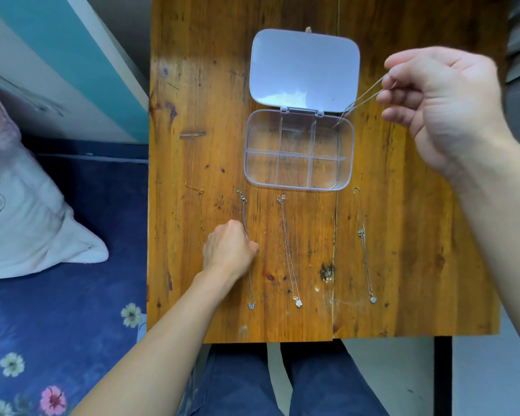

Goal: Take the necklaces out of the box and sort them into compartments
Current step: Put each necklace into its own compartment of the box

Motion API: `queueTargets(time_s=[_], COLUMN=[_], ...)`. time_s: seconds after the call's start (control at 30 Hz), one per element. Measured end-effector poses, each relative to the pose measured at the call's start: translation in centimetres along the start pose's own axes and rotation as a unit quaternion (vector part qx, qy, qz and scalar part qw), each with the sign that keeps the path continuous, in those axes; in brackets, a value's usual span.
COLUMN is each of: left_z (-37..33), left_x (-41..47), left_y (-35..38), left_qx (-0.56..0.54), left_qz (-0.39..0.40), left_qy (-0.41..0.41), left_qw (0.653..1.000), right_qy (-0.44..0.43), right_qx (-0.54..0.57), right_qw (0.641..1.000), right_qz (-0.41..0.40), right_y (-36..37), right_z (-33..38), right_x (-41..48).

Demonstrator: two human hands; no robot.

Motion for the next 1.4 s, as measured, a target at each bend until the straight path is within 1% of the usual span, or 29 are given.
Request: queueTargets(time_s=[0.17, 0.27, 0.33, 0.37, 0.43, 0.5, 0.57, 0.6, 0.67, 0.73, 0.8, 0.87, 0.9, 0.97, 1.07, 1.13, 1.17, 1.2, 1.27, 1.3, 1.37, 1.4], left_z=[-0.2, -0.2, -0.3, -0.5, -1.6, -3.0, -4.1, -4.8, -6.2, -7.6, -9.0, -10.3, -10.8, -11.5, -12.1, -12.0, -11.8, -11.6, -11.5, -11.8, -12.5, -12.8], left_x=[0.0, -0.3, -0.5, -0.6, -1.0, -1.4, -1.5, -1.4, -1.1, -0.4, 0.6, 1.9, 2.5, 4.0, 6.4, 7.9, 8.5, 9.1, 10.0, 10.2, 10.5, 10.5], left_y=[0.0, -0.2, -0.7, -1.1, -2.7, -5.2, -7.4, -8.3, -10.0, -11.3, -12.0, -12.2, -12.2, -12.2, -11.4, -10.3, -9.8, -9.3, -8.9, -9.0, -9.4, -9.5], left_qx=[0.0, 0.002, -0.025, -0.054, -0.135, -0.226, -0.31, -0.355, -0.441, -0.511, -0.579, -0.634, -0.65, -0.661, -0.652, -0.625, -0.597, -0.557, -0.462, -0.413, -0.303, -0.25], left_qz=[-0.019, -0.034, -0.054, -0.064, -0.083, -0.093, -0.086, -0.076, -0.056, -0.039, -0.011, 0.026, 0.04, 0.05, 0.047, 0.039, 0.03, 0.016, -0.017, -0.034, -0.072, -0.093], left_qy=[0.01, 0.023, 0.032, 0.042, 0.082, 0.102, 0.085, 0.071, 0.03, -0.018, -0.067, -0.113, -0.131, -0.151, -0.162, -0.163, -0.158, -0.144, -0.086, -0.046, 0.046, 0.088], left_qw=[1.0, 0.999, 0.998, 0.996, 0.984, 0.964, 0.943, 0.929, 0.895, 0.858, 0.813, 0.765, 0.748, 0.734, 0.739, 0.762, 0.786, 0.817, 0.883, 0.909, 0.949, 0.96], right_qy=[0.044, 0.037, -0.002, -0.038, -0.109, -0.129, -0.101, -0.087, -0.09, -0.108, -0.114, -0.115, -0.113, -0.112, -0.114, -0.113, -0.111, -0.11, -0.107, -0.106, -0.105, -0.104], right_qx=[-0.102, -0.173, -0.229, -0.265, -0.335, -0.371, -0.39, -0.395, -0.391, -0.382, -0.383, -0.387, -0.385, -0.38, -0.378, -0.381, -0.38, -0.378, -0.371, -0.368, -0.366, -0.367], right_qw=[0.994, 0.984, 0.973, 0.963, 0.935, 0.918, 0.915, 0.915, 0.916, 0.918, 0.917, 0.915, 0.916, 0.918, 0.919, 0.918, 0.918, 0.919, 0.923, 0.924, 0.925, 0.924], right_qz=[0.019, 0.033, 0.041, 0.03, -0.023, -0.054, -0.03, -0.011, 0.007, -0.006, -0.019, -0.02, -0.017, -0.011, -0.01, -0.008, -0.006, -0.006, -0.009, -0.01, -0.009, -0.01], right_y=[1.5, 2.2, 2.5, 2.3, 1.4, 0.4, 0.2, 0.3, 0.6, 0.8, 0.9, 0.9, 0.9, 0.9, 0.9, 0.9, 0.9, 0.8, 0.7, 0.7, 0.7, 0.6], right_z=[-5.7, -8.2, -8.8, -8.6, -7.8, -8.8, -11.7, -13.2, -14.7, -14.6, -14.5, -14.7, -14.8, -15.0, -15.0, -15.1, -15.1, -15.1, -15.2, -15.3, -15.3, -15.4], right_x=[1.0, 1.3, 1.4, 1.4, 1.4, 1.1, 0.4, -0.1, -1.2, -1.8, -1.9, -1.9, -1.9, -1.9, -1.8, -1.8, -1.9, -1.9, -1.9, -1.9, -1.9, -1.9])
Point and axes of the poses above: each hand's wrist, its own x-axis towards the middle knuckle, its own y-axis out of the palm, z = x × y, the point moved 9 cm from there along x, towards the middle knuckle, and after that the axes turned 13 degrees about -z, right-handed, at the moved point
